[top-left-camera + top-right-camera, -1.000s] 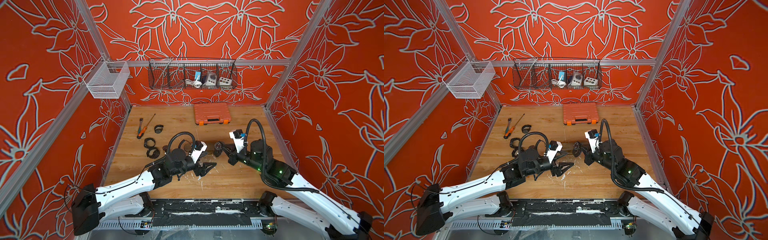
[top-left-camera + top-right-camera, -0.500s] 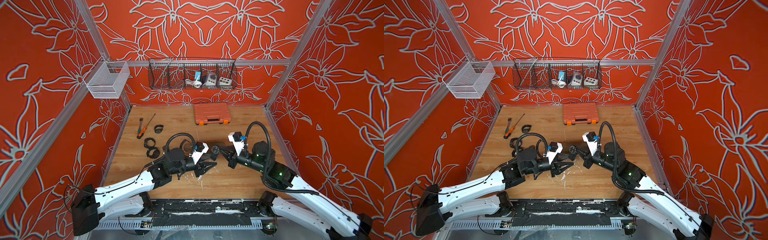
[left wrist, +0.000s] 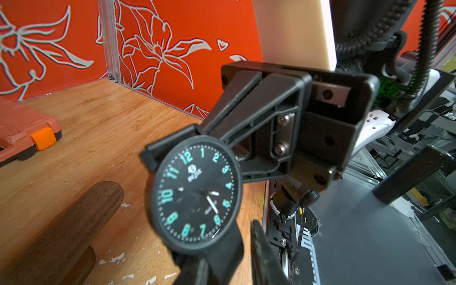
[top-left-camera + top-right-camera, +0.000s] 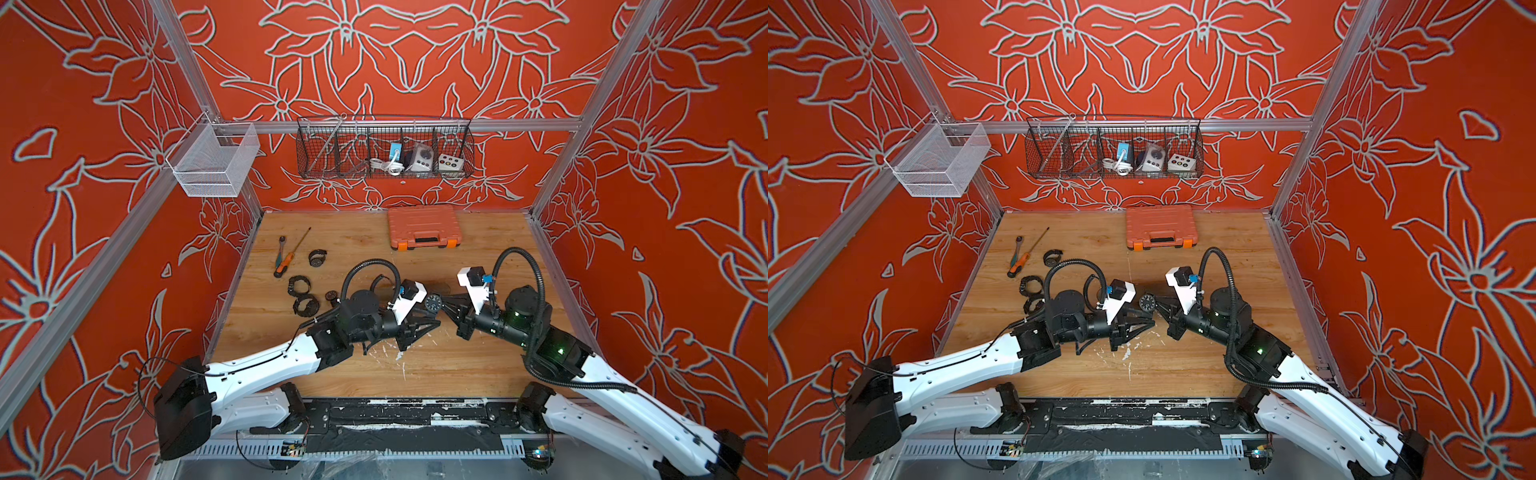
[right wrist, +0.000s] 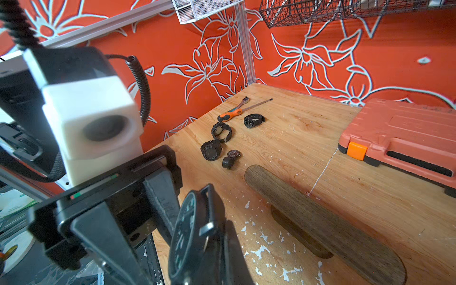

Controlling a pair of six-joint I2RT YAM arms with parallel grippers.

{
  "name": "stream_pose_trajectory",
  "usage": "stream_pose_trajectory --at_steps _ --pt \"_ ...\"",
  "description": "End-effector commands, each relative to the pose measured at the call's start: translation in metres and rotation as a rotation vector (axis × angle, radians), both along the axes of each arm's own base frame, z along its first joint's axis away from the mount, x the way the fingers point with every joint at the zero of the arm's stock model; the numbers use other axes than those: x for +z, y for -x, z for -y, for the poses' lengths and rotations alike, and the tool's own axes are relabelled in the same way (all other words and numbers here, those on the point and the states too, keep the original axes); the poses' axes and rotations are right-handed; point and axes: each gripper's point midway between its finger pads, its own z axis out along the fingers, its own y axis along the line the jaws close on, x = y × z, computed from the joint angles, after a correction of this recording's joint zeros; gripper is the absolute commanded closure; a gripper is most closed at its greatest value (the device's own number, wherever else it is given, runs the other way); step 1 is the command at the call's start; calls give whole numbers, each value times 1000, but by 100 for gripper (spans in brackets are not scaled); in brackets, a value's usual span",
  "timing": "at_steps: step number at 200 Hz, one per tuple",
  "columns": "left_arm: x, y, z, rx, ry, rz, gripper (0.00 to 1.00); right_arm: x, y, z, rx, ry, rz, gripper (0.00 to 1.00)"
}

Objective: Place watch on stand
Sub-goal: Pick up the watch at the center of the board.

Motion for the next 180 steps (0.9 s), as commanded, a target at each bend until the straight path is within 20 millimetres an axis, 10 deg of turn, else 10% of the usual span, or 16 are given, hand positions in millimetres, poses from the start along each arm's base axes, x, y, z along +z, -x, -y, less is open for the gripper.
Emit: stream_pose_trajectory --at_steps 1,50,107,180 --pt "16 -1 4 -15 32 21 83 7 0 1 -4 -38 16 100" --pt "11 -1 4 -22 -18 30 100 -1 -5 6 -53 -22 -7 100" --pt "-13 -9 -1 -5 -180 121 100 -11 -17 39 -233 32 -11 57" --pt "-33 -3 8 -52 -276 321 100 -8 3 50 -236 -73 -174 33"
